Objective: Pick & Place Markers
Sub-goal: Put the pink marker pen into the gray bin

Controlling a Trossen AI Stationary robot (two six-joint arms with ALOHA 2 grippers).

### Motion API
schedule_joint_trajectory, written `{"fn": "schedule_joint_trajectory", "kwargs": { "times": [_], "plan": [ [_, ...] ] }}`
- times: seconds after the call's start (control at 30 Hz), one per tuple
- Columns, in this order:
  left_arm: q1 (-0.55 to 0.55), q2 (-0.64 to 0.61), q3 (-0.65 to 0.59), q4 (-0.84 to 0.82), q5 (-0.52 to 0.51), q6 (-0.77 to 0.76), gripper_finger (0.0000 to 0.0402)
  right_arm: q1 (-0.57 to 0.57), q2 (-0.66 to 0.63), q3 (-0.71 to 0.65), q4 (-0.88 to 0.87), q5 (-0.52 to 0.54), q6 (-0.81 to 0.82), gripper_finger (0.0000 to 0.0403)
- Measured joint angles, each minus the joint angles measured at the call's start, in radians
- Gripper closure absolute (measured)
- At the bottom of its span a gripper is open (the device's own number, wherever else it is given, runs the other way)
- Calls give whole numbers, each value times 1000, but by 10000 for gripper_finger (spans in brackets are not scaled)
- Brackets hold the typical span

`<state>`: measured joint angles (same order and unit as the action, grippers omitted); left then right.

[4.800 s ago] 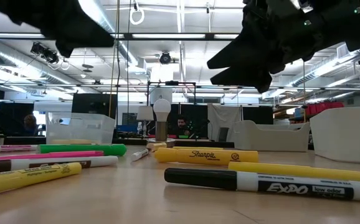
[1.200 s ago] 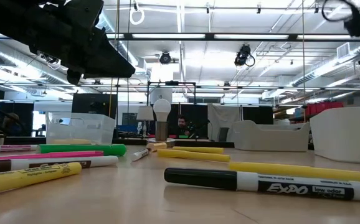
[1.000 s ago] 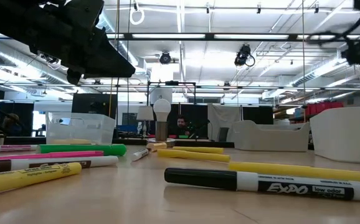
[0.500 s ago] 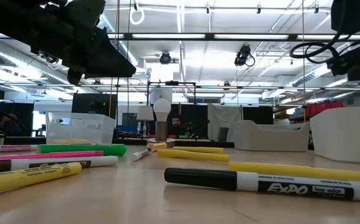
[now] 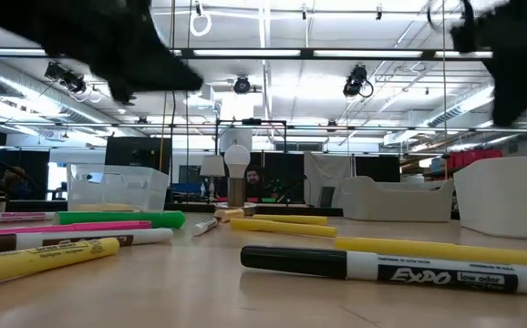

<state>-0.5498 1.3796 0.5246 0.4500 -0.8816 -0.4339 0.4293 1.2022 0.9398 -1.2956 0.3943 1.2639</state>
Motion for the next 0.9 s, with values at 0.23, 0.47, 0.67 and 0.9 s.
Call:
{"fn": "schedule_joint_trajectory", "kwargs": {
  "times": [0.23,0.47,0.67,0.9],
  "plan": [
    [-142,-1,189,-192,-10,254,329,102,0,93,333,340,-291,193],
    [-254,1,368,-822,81,-212,329,131,24,23,853,344,-739,193],
    [-291,4,358,-1199,229,-786,329,131,32,-47,1015,322,-867,192],
    [-297,8,236,-1385,370,-1296,292,131,32,-101,1017,320,-815,192]
  ]
}}
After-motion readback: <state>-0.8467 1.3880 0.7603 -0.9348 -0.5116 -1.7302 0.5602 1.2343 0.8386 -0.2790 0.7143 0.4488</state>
